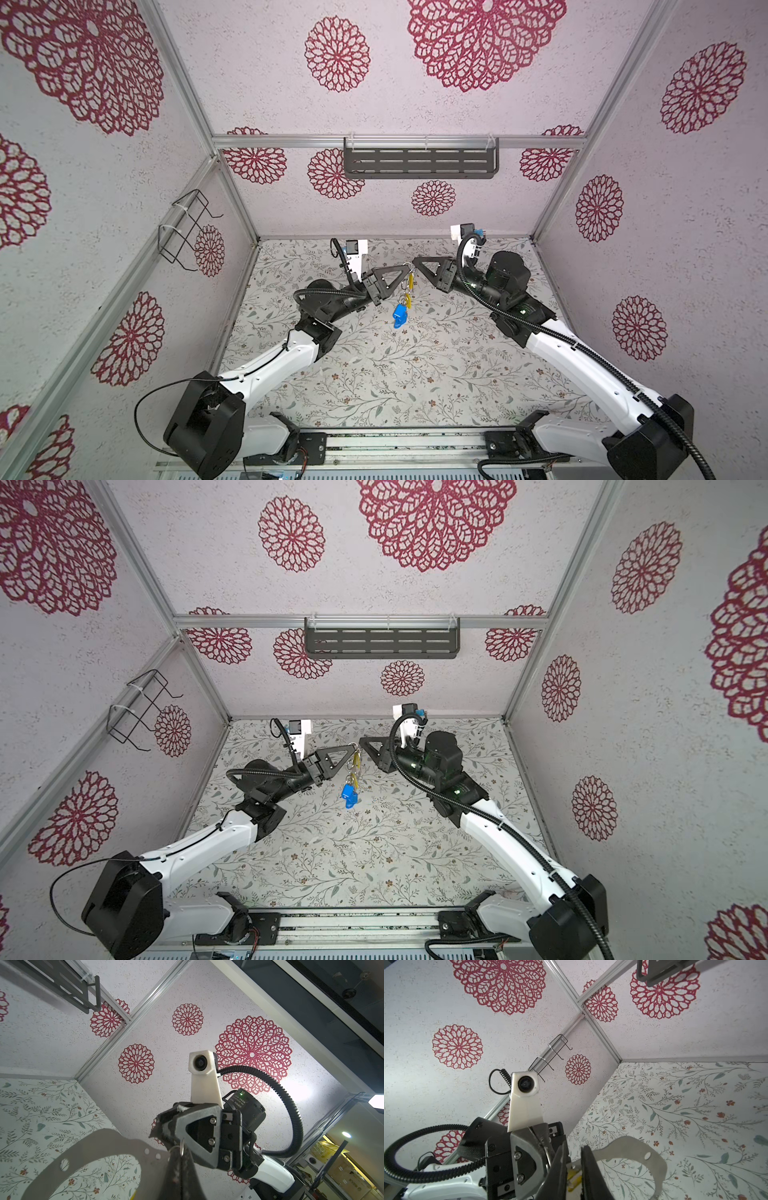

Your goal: Remove the keys from the keyring

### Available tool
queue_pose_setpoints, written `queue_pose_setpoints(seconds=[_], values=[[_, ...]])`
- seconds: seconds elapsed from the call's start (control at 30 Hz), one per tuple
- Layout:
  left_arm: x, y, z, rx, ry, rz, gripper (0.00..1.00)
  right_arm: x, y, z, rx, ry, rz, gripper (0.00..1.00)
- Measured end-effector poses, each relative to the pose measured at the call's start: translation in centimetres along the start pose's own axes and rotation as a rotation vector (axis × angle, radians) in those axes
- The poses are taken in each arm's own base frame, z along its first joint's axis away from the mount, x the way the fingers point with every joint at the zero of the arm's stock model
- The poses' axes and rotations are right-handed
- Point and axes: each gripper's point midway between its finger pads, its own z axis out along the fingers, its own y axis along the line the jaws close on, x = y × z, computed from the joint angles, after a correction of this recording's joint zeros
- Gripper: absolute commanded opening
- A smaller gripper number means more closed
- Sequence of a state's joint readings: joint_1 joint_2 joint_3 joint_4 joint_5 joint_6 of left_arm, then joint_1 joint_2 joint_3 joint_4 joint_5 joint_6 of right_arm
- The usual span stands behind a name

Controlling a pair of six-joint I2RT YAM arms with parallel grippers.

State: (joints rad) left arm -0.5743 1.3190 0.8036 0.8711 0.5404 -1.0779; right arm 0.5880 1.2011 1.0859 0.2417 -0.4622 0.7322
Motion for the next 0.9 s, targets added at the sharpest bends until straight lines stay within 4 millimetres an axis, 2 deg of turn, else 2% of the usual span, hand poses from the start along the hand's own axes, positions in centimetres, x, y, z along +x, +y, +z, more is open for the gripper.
queue_pose_setpoints(seconds=[0.23, 0.5, 0.7, 0.9], values=[[0.2, 0.2, 0.1, -0.009, 0.007, 0.004, 0.0, 0.1, 0.0, 0.2, 0.012, -0.009, 0.038, 0.16], [0.0, 0.8, 0.1, -0.037, -0.005, 0.016, 0.0, 0.7, -0.1, 1.1, 0.019, -0.028, 0.059, 0.11], [-0.3, 2.2, -0.1, -0.107, -0.047, 0.042, 0.0, 1.5, -0.9, 1.4, 0.046, -0.058, 0.09, 0.07], [0.0, 3.4, -1.2, -0.198, -0.126, 0.078, 0.0, 2.6, -1.7, 2.1, 0.063, -0.07, 0.135, 0.06]])
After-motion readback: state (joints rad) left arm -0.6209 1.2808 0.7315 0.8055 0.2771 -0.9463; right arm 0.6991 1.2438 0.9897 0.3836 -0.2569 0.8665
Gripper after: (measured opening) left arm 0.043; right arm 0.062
